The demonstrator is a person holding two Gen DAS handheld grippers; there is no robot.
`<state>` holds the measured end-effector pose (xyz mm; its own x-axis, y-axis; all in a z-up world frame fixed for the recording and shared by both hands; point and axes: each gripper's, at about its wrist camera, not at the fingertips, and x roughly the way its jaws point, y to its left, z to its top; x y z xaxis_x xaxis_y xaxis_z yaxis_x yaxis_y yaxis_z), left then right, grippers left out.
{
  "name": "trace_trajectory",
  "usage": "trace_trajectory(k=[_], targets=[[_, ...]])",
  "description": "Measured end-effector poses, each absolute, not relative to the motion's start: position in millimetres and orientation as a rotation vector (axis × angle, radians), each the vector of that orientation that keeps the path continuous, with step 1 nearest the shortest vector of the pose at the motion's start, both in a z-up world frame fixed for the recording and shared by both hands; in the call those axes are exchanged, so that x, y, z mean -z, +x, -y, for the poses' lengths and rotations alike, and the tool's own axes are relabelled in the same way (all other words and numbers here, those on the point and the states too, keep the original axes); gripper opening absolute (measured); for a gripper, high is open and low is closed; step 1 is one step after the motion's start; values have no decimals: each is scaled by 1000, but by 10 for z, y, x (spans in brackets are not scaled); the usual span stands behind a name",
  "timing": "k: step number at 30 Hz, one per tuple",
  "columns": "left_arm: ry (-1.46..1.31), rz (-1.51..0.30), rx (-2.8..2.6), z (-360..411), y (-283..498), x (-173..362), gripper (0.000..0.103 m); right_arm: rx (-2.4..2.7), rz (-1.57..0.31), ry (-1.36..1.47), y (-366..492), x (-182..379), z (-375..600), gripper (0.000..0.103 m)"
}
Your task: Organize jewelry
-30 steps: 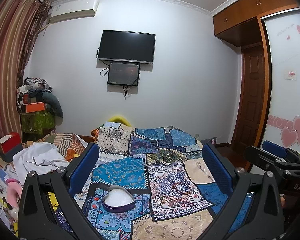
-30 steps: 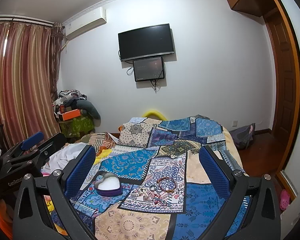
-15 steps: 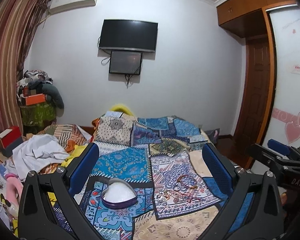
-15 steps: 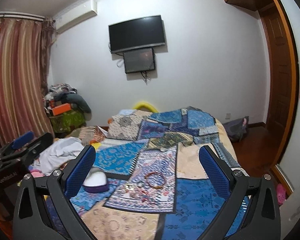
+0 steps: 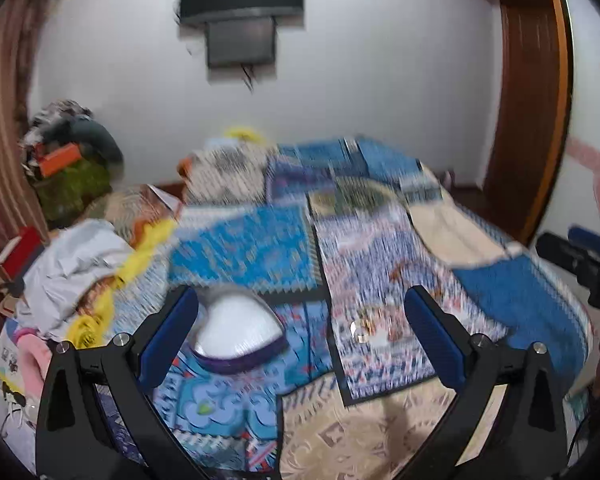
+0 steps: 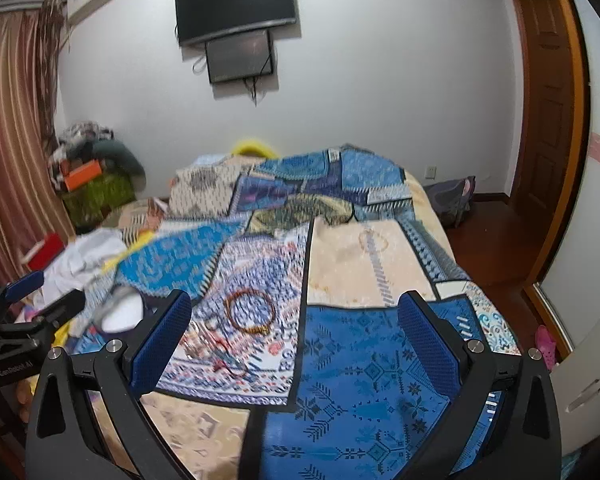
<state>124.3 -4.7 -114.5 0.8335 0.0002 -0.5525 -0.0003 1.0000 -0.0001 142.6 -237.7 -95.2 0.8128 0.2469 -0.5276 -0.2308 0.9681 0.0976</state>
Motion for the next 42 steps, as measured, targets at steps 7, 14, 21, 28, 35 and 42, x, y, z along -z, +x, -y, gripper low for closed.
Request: trace_trajectory(k=[7,14,21,28,35,42], targets=[[-34,-771,91,131,1457,1569,97,-374,-688,48,1568,1266,2313,89],[-29,-845,165,220,1547,1782,84,-454,-784,52,1672,1529,2185,71],[-82,-893,221,192,1657,1856,62,-507,-824,16,1723,1650,2050,54],[-155,-901,264,123,1770,1860,38,-535,-837,2,1785,1688,1968,47],[-180,-904,244,79,1852,1899,31,-557,-850,-26,1832,1748,1853,46],[-189,-898,263,80,1871,1952,22,-559,-861,-30,1873,1803,1818,41]])
